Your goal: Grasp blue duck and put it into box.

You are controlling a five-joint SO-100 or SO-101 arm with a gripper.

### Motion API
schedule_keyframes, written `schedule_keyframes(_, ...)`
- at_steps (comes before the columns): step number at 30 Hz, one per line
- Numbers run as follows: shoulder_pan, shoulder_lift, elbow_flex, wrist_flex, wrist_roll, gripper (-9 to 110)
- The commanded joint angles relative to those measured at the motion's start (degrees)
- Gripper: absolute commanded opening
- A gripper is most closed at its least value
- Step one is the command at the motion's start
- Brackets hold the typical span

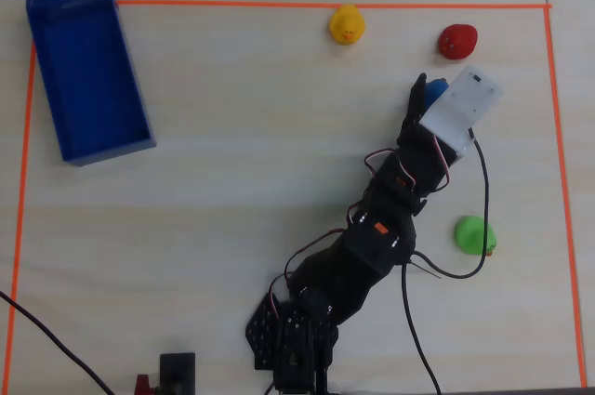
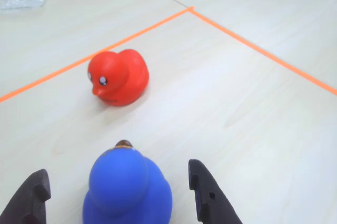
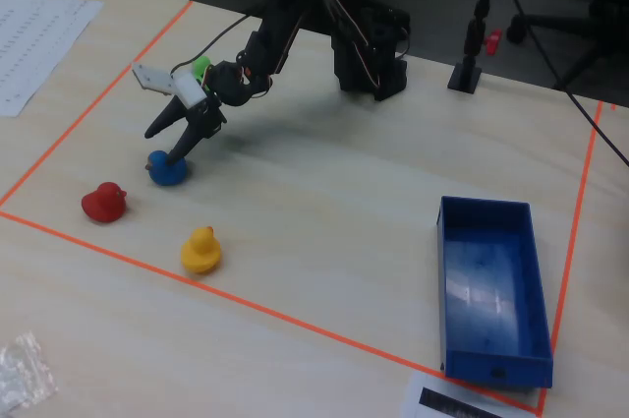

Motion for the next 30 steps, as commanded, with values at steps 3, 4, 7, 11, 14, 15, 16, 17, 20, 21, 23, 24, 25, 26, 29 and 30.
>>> schedule_keyframes(3,-1.14,-2.2,-4.92,-0.88,-1.14,35)
schedule_keyframes(4,-1.23,-2.64,-5.19,-0.88,-1.23,35)
schedule_keyframes(7,-1.76,-3.69,-5.19,-0.88,-1.32,32)
schedule_keyframes(11,-2.9,-4.39,-3.69,-0.88,-1.76,11)
schedule_keyframes(14,-3.69,-3.52,-2.29,-0.62,-1.76,0)
schedule_keyframes(15,-3.87,-2.64,-1.49,-0.09,-1.41,0)
schedule_keyframes(16,-4.04,-1.32,-0.7,0.26,-0.09,0)
schedule_keyframes(17,-4.13,0.62,-0.09,2.11,1.41,0)
schedule_keyframes(20,-4.66,10.11,0.53,12.66,9.05,0)
schedule_keyframes(21,-5.1,14.06,0.09,17.93,11.95,0)
schedule_keyframes(23,-6.86,22.5,-3.78,35.24,18.63,0)
schedule_keyframes(24,-8.44,26.1,-8.09,47.37,22.68,0)
schedule_keyframes(25,-10.46,28.39,-13.8,59.94,26.81,0)
schedule_keyframes(26,-12.83,29.44,-19.95,71.46,30.85,0)
schedule_keyframes(29,-23.55,30.85,-34.63,95.89,39.73,0)
schedule_keyframes(30,-27.6,30.94,-38.58,101.6,42.28,0)
